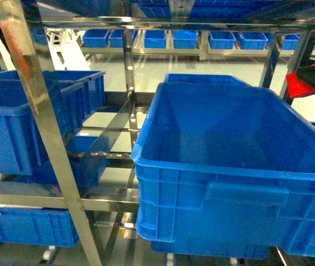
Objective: Pick red block from blue box to shelf
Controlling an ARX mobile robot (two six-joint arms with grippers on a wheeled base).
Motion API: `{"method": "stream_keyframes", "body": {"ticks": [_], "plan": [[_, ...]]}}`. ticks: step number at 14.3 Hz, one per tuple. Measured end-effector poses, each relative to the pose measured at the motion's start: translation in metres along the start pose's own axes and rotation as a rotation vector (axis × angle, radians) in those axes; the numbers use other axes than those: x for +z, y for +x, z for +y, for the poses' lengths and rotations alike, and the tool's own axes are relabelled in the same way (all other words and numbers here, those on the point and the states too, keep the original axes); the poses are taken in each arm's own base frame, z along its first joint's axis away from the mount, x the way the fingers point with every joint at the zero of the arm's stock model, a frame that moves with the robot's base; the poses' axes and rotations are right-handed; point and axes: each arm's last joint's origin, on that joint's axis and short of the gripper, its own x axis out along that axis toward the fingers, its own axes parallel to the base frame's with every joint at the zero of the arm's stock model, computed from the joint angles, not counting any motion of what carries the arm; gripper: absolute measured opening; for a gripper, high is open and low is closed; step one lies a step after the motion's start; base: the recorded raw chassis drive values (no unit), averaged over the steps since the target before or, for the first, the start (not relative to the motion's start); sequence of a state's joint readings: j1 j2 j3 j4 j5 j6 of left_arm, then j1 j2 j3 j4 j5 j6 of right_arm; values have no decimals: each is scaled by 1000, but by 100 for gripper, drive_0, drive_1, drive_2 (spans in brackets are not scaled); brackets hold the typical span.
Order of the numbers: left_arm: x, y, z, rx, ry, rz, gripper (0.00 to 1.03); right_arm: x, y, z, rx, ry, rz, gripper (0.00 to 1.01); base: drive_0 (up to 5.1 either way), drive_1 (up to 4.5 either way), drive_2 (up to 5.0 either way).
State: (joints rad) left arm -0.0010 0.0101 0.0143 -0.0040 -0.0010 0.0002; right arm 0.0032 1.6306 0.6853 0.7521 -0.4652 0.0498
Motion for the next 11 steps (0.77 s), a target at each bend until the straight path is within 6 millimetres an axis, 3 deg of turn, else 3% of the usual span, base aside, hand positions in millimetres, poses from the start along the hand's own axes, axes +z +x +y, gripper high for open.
{"method": "stream_keyframes", "body": {"ticks": [6, 11], "plan": [[0, 0, 0, 0, 0, 0, 98, -1, 2, 3, -5, -16, 1, 27, 0, 0, 0], [0, 0, 0, 0, 0, 0, 98, 1, 2, 2, -7, -27, -26, 61, 0, 0, 0]]}}
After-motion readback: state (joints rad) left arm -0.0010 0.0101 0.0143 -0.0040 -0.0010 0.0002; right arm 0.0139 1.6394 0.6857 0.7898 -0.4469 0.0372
